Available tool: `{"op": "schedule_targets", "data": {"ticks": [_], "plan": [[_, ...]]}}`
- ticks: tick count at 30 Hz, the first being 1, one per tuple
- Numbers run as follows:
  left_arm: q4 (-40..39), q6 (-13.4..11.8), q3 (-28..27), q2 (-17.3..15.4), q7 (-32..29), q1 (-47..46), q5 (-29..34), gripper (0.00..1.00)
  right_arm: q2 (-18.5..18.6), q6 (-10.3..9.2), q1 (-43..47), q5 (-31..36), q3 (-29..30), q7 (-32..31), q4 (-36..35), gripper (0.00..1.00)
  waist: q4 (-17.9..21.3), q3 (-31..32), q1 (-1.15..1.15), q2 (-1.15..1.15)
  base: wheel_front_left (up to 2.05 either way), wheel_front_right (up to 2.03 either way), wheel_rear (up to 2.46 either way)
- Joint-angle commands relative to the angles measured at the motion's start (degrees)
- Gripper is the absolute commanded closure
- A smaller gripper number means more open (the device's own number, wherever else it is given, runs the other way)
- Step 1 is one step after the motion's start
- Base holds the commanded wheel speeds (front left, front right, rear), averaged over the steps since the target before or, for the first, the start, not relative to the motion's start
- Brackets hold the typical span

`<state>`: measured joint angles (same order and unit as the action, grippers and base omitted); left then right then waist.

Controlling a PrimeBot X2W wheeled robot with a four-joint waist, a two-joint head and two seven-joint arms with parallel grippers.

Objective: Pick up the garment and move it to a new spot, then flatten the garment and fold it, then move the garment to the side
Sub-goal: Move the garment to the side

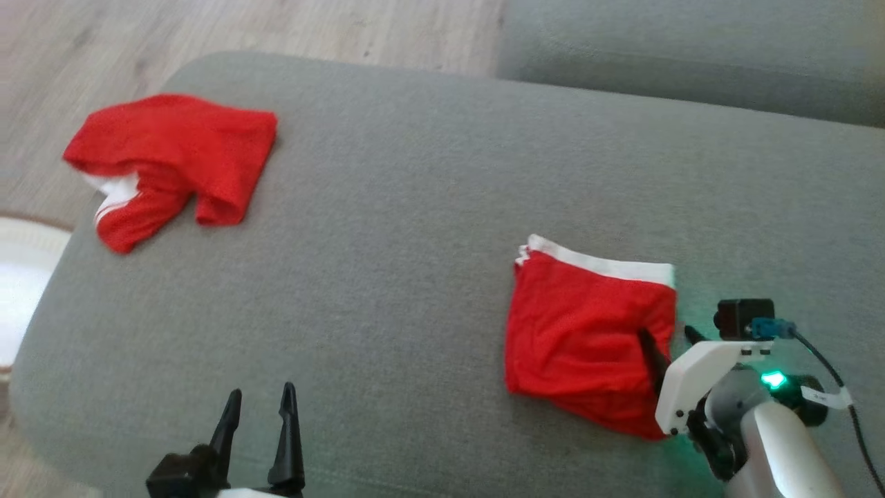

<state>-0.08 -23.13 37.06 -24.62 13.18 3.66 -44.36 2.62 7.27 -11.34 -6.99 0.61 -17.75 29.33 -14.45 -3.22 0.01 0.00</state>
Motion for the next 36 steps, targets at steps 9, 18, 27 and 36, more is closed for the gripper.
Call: {"op": "schedule_targets", "data": {"ticks": [9, 18, 27, 36], "plan": [[-1.14, 0.03, -1.62, -0.52, 0.75, -3.19, 1.13, 0.0, 0.26, 0.22, -4.81, -4.09, -4.51, -0.12, 4.57, 1.0, -0.27, -1.99, -0.01, 0.0, 0.0, 0.0, 0.0], [-3.37, -0.38, -0.84, -0.77, 0.34, -5.04, 2.8, 0.0, 0.28, 0.22, -10.64, 0.83, -1.54, 4.1, 3.42, 1.0, 8.21, -5.23, -0.01, 0.0, 0.0, 0.0, 0.0], [-5.16, -0.38, -1.02, -1.74, -0.61, -9.96, 4.9, 0.0, 2.03, 0.22, -15.8, 5.93, 3.35, 3.36, -3.08, 1.0, 22.72, -10.91, -0.01, 0.0, 0.0, 0.0, 0.0], [-7.16, -0.29, 0.29, -2.52, -4.18, -16.53, 7.72, 0.0, 3.3, 0.22, -18.84, 5.43, 5.78, 3.07, -6.37, 1.0, 30.38, -15.52, -0.01, 0.0, 0.0, 0.0, 0.0]]}}
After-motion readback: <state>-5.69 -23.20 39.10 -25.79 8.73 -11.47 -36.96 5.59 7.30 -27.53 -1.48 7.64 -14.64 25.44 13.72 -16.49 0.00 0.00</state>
